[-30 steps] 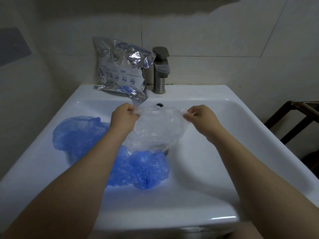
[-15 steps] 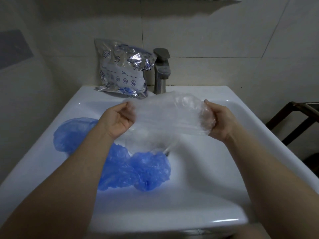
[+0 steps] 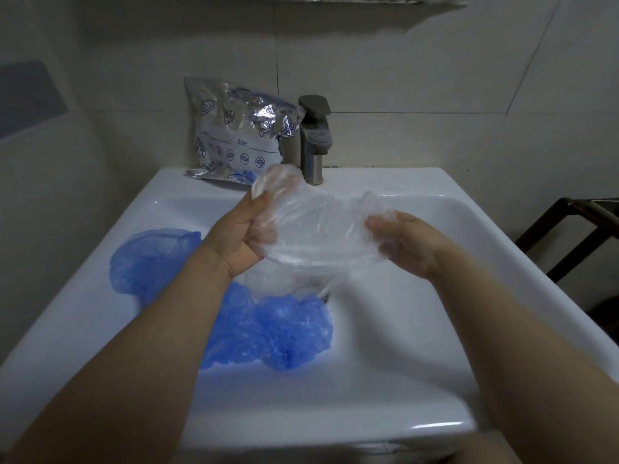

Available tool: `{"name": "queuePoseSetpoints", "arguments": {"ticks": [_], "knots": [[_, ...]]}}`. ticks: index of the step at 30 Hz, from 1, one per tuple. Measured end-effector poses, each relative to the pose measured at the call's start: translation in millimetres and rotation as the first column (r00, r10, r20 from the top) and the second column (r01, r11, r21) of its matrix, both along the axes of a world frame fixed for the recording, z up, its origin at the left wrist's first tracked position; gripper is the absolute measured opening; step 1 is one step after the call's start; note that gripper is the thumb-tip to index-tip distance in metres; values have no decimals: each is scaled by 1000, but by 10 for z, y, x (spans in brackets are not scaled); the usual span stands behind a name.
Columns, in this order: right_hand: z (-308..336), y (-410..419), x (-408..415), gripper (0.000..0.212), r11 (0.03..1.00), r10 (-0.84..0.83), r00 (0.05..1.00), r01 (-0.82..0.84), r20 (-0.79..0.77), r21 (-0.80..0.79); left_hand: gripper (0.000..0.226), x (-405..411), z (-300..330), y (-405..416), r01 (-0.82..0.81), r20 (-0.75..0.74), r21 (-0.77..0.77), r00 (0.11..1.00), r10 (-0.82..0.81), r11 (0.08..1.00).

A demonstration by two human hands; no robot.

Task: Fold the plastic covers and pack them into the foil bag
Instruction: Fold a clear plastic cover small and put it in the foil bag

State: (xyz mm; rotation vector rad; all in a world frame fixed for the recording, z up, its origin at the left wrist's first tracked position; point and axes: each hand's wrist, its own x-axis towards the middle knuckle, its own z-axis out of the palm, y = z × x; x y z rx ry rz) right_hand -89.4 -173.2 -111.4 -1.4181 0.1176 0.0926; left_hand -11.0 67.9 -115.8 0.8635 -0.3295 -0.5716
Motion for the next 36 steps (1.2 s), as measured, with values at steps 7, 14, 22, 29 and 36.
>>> {"name": "queuePoseSetpoints", "arguments": {"ticks": [7,14,22,29,36], "knots": [[97,60,28,18,663,-55,998,51,-20,747,94,-67,1,-52,100,69,-70,993,-95,993],[154,137,-19,34,547,-49,974,-158,221,822,39,-157,45,-206,-65,14,169,998,64,983],[335,166,-62,13,622,-408,429,777,806,-98,14,-177,52,-289,-166,31,490,984,173,856],[174,530,-46,24,145,532,503,739,681,-658,54,-317,197,-476,46,124,257,989,-80,965],[119,546,-66,41,311,450,668,505,593,-805,16,-316,127,-478,-199,182,327,973,145,924]]}}
